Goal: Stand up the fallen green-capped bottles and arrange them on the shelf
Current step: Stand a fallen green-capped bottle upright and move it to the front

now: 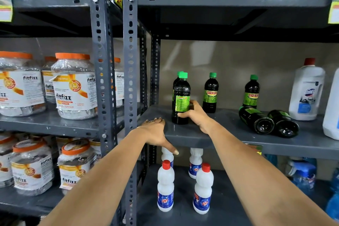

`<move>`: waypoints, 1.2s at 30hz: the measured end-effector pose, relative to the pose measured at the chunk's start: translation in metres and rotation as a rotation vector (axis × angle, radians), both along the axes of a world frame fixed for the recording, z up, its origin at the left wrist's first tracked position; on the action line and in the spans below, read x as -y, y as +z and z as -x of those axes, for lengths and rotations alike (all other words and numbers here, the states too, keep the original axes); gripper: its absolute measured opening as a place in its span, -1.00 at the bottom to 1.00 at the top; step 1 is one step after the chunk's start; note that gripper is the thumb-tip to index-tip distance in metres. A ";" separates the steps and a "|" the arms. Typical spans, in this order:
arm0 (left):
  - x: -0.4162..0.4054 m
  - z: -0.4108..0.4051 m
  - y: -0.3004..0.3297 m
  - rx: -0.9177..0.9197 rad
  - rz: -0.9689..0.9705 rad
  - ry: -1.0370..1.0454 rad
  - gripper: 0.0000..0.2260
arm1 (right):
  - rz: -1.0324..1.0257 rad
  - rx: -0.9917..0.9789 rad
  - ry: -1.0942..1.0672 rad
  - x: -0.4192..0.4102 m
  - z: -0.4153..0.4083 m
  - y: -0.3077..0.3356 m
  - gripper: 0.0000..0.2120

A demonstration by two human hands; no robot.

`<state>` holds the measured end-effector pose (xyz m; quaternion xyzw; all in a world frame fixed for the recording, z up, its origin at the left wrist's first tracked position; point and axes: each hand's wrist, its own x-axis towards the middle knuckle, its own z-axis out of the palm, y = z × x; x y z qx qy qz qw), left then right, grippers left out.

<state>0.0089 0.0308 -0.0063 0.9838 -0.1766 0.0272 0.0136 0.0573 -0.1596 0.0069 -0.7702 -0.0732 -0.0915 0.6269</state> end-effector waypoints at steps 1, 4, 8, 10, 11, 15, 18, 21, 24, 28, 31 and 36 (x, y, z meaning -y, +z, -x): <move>0.000 0.000 0.000 -0.001 -0.001 -0.001 0.29 | -0.027 -0.014 0.021 0.001 -0.003 0.001 -0.27; 0.000 0.000 0.000 0.008 -0.001 -0.007 0.27 | -0.063 -0.025 0.036 0.002 -0.005 0.002 -0.29; 0.000 0.000 0.000 0.006 0.004 -0.006 0.28 | 0.014 0.018 0.005 -0.004 -0.002 -0.002 -0.26; 0.000 0.001 0.000 0.010 0.008 -0.003 0.27 | -0.017 0.016 0.025 -0.004 -0.004 0.000 -0.27; 0.000 0.001 0.000 0.011 0.008 -0.003 0.26 | -0.043 0.016 0.025 -0.003 -0.005 0.000 -0.27; 0.000 0.003 0.000 0.014 0.003 -0.001 0.24 | -0.030 0.043 -0.013 -0.002 -0.003 -0.003 -0.30; 0.000 0.003 0.000 0.012 0.014 0.006 0.29 | -0.050 0.045 0.006 -0.002 -0.006 -0.001 -0.30; 0.000 0.003 0.000 0.007 0.013 0.005 0.28 | -0.036 0.070 -0.013 -0.004 -0.007 -0.002 -0.29; 0.001 0.006 0.001 0.009 0.003 0.002 0.26 | -0.006 0.084 -0.027 -0.005 -0.004 -0.003 -0.28; 0.002 0.008 0.002 0.014 0.001 0.006 0.23 | 0.007 0.066 -0.012 -0.004 -0.008 -0.003 -0.34; 0.002 0.009 0.001 0.030 0.003 0.007 0.23 | 0.076 0.075 -0.049 -0.004 -0.009 -0.006 -0.29; 0.000 0.013 -0.005 0.105 0.036 -0.010 0.11 | 0.002 0.074 -0.016 -0.005 -0.006 -0.004 -0.27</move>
